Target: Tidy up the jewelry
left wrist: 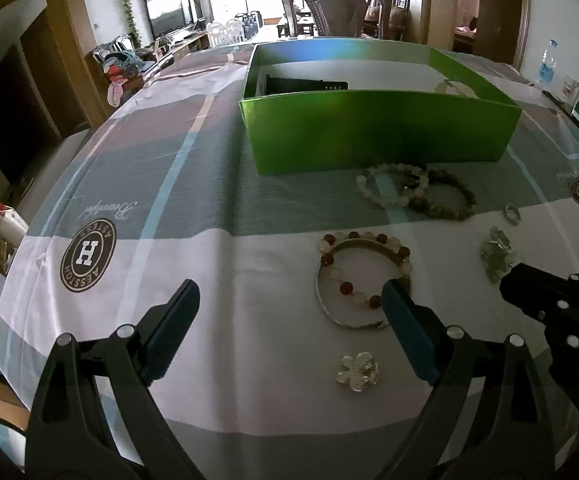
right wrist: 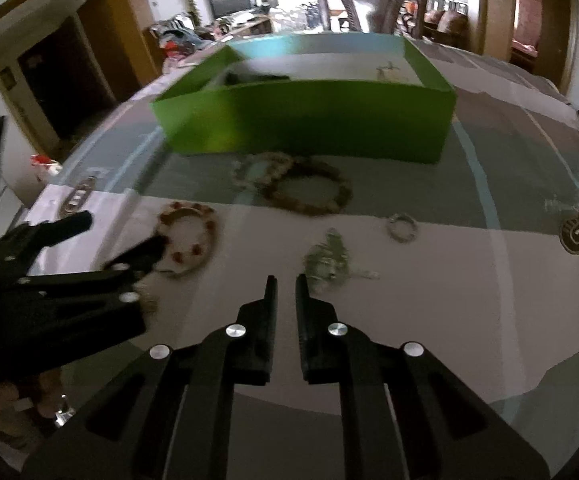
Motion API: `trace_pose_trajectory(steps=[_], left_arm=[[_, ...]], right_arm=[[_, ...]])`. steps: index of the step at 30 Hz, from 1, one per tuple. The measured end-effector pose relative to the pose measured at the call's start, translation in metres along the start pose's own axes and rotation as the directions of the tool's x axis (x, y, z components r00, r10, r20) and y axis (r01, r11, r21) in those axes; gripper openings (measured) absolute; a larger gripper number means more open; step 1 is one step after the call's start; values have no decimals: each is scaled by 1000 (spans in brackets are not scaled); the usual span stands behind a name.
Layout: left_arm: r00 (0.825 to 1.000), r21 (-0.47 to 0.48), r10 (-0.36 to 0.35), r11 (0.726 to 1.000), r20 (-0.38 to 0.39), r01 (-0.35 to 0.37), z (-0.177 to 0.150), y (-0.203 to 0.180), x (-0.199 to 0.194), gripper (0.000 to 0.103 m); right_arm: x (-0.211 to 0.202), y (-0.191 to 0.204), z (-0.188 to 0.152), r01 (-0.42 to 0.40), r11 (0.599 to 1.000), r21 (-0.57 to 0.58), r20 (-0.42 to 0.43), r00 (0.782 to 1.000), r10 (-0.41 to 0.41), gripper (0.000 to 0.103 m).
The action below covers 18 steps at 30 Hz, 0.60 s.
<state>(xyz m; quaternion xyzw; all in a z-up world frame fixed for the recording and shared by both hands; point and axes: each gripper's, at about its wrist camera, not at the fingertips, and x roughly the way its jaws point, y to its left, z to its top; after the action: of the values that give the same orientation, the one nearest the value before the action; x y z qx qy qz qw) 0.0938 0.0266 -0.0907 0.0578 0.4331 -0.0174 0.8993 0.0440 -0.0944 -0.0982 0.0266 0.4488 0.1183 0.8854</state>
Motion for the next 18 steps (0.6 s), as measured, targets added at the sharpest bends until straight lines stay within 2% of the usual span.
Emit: trace_pose_trajectory(steps=[3,9,10,12,14,18], left_arm=[[1000,0,1,1000,1,-1,0,0,-1,91],[1000,-6,4,1000,-2,-4,-2,3,-1,91],[1000,-6,5,1000,-3,-5,-1,3,-1,91],[1000,-8,6,1000,-6,-6,-2,4,0,91],[1000,-7,6,1000,-6,-6,-1,4,0,91],[1000,-6,3,1000,-4,-3,-1,3,-1,92]], right_arm=[[-6,5,2,0,1000,-10,14,1000,1,11],[5,-7,2,91,995,36,-13,996,-90,13],[6,-9,1,100,994,44,-17,995,-99,16],[8,-13,0,115,991,62,-22,993,-114,45],[7,-13,-1,129,990,59,-8,992,-129,58],[10,-9,-2,158,987,30,-11,987,-158,59]])
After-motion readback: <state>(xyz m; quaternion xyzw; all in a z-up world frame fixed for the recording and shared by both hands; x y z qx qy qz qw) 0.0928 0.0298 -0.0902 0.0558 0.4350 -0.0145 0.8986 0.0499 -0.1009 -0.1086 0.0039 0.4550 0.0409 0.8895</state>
